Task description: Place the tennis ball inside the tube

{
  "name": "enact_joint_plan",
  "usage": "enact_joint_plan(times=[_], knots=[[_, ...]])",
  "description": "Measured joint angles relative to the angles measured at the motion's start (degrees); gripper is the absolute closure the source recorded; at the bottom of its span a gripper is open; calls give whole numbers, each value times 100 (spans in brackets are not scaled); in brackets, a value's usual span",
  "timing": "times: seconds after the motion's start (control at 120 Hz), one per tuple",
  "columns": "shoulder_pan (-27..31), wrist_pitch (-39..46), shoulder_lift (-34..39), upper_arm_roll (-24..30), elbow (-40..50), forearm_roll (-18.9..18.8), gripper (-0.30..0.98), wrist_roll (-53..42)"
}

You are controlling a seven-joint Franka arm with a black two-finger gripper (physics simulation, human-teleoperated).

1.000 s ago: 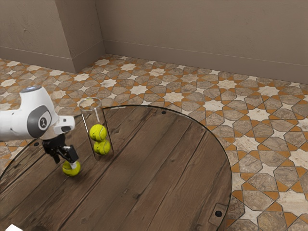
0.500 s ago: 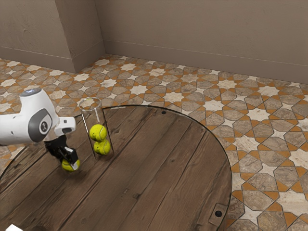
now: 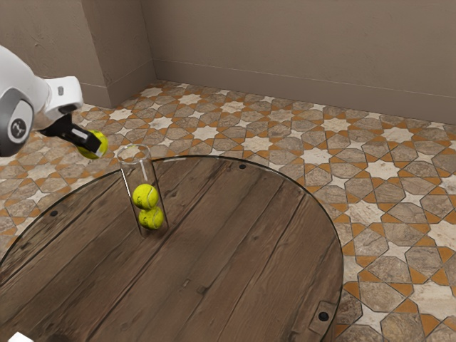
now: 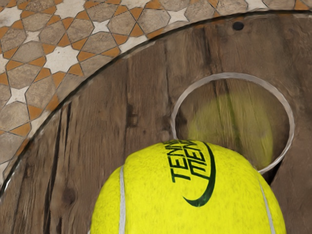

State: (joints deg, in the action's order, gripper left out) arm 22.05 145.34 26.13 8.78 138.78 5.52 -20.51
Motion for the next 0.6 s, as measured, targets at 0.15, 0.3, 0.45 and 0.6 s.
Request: enact_joint_plan(times=[0.15,0.3,0.45,0.6], knots=[[-427,17,-363,9,-610,51,59,98],[-481,26,-908,0,-1011,122,43,111],[-494,-5,-1093,1,-1148,276,22,-25],[-500,-33,-1208,3,-1235,356,11,-187]])
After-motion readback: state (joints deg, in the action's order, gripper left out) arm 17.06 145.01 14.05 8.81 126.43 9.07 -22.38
